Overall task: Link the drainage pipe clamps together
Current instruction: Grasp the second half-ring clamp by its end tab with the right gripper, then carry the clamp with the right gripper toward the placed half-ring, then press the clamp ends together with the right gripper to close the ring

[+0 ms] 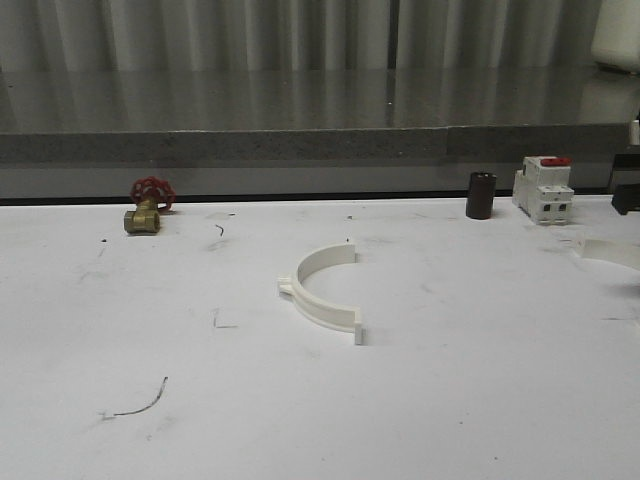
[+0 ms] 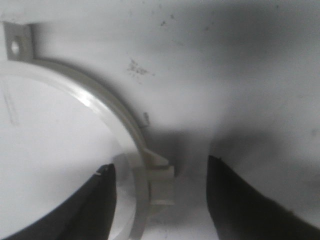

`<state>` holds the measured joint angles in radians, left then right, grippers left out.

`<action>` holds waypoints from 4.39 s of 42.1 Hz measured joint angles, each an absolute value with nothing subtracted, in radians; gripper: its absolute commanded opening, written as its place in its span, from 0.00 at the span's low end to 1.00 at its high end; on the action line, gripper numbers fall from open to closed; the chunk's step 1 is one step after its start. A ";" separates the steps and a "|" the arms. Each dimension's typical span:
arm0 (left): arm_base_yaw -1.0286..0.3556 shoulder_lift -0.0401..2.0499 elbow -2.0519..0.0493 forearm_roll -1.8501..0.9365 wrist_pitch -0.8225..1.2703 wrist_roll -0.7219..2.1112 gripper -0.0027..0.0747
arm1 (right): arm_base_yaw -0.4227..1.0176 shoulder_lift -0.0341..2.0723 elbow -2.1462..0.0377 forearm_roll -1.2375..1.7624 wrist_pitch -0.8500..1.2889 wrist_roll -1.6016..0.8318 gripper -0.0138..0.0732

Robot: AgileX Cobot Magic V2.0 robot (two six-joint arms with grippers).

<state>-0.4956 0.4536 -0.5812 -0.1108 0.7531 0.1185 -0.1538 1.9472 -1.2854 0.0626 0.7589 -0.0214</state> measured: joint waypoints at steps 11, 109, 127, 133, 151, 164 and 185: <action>-0.496 0.454 -0.581 -0.111 0.751 0.118 0.36 | -0.154 1.947 -1.289 0.071 0.755 -0.021 0.37; -0.496 0.454 -0.581 -0.030 0.763 0.118 0.36 | 0.403 2.062 -1.545 -0.038 0.905 0.530 0.37; -0.496 0.454 -0.581 -0.030 0.764 0.118 0.36 | 0.414 2.071 -1.545 -0.034 0.903 0.530 0.37; -0.496 0.454 -0.581 -0.030 0.764 0.118 0.36 | 0.414 2.071 -1.545 -0.033 0.903 0.530 0.37; -0.496 0.454 -0.581 -0.030 0.764 0.118 0.36 | 0.418 2.090 -1.545 -0.008 0.903 0.530 0.38; -0.496 0.454 -0.581 -0.030 0.764 0.118 0.36 | 0.425 2.092 -1.549 0.000 0.901 0.530 0.44; -0.496 0.454 -0.581 -0.030 0.764 0.118 0.36 | 0.425 2.070 -1.557 0.000 0.893 0.532 0.57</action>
<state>-0.4956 0.4536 -0.5812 -0.0296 0.7644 0.1185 0.4247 2.0701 -1.5569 0.0000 0.8931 0.5319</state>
